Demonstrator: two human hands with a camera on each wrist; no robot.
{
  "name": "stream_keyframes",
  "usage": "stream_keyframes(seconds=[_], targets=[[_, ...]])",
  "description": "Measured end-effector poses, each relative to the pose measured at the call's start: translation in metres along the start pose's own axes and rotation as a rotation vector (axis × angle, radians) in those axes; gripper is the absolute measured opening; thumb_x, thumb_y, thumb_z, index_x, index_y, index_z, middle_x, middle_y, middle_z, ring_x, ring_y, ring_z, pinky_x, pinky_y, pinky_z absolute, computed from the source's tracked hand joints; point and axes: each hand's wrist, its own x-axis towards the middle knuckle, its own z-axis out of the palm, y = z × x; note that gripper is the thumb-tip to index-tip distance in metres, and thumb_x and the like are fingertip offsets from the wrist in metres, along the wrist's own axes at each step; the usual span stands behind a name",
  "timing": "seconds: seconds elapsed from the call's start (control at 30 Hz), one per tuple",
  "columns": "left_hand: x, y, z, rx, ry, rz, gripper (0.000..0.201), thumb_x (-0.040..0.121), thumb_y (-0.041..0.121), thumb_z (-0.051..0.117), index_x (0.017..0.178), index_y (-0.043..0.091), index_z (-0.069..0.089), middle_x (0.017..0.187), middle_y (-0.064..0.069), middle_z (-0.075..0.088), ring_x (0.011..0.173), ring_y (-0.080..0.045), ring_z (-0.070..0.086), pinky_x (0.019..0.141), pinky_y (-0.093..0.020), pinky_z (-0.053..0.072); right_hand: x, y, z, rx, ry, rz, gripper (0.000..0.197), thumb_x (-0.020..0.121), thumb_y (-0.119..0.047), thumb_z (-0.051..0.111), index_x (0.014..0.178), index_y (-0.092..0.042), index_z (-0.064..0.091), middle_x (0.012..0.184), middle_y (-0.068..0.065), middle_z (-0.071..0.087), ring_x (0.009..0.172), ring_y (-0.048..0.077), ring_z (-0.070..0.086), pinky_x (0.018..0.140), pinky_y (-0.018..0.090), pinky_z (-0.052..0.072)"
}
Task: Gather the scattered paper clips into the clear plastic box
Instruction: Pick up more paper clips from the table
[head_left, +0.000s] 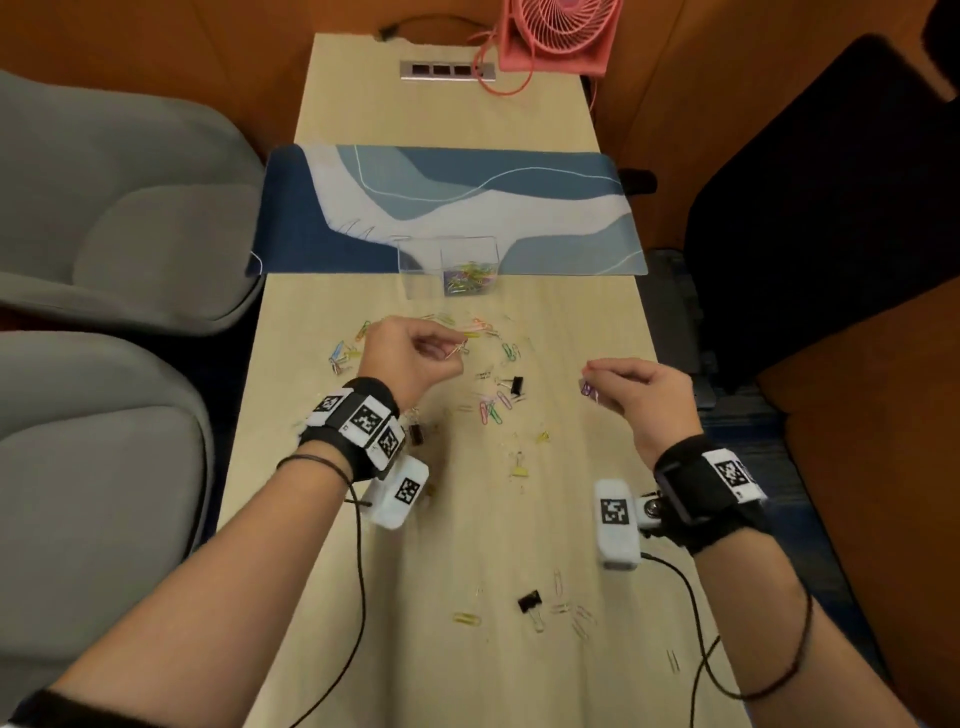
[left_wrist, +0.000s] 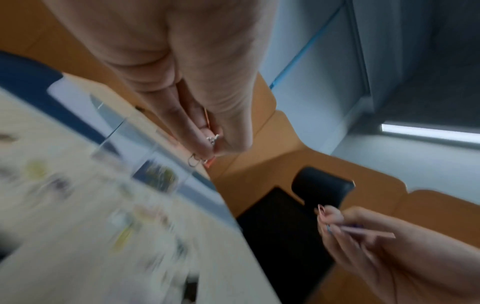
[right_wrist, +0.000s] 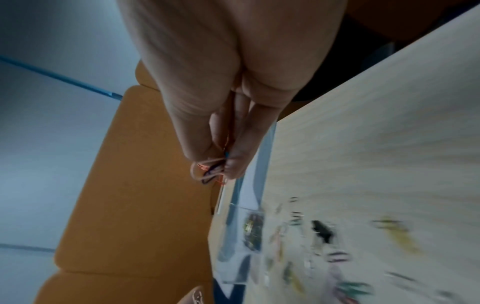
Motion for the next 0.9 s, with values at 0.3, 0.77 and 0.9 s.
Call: stream_keyframes(seconds=[0.3,0.77,0.9], targets=[[0.128,0.009,0.015,-0.073,0.207,0.079,0.02,0.076,0.005,0.075,0.092,0.015,0.079,0.079,-0.002,0.074,0.063,-0.006,0.061,0.071,-0.017,0.056,0.094,-0.025,0.062,0.115,0.066,-0.081,0.013,0.077,0.003,0.074,0.089,-0.001,0.074,0.083,0.008,0.075,0.071,0.011,0.07,0.066,0.018,0.054],[0.169,-0.038,0.041,0.025,0.186,0.143,0.022,0.083,0.005,0.071,0.101,0.017,0.076,0.096,0.005,0.073,0.079,-0.003,0.068,0.078,-0.018,0.057,0.197,-0.029,0.112,-0.066,0.005,-0.267,0.009,0.074,0.001,0.074,0.082,-0.003,0.074,0.082,0.008,0.075,0.075,0.023,0.072,0.072,0.03,0.059],[0.158,-0.042,0.033,-0.023,0.301,0.199,0.018,0.085,0.007,0.068,0.097,0.018,0.077,0.094,0.006,0.072,0.078,-0.007,0.066,0.074,-0.02,0.055,0.209,-0.027,0.133,-0.201,-0.018,-0.419,0.01,0.073,-0.004,0.076,0.08,-0.01,0.073,0.076,0.002,0.074,0.069,0.014,0.071,0.072,0.029,0.06]])
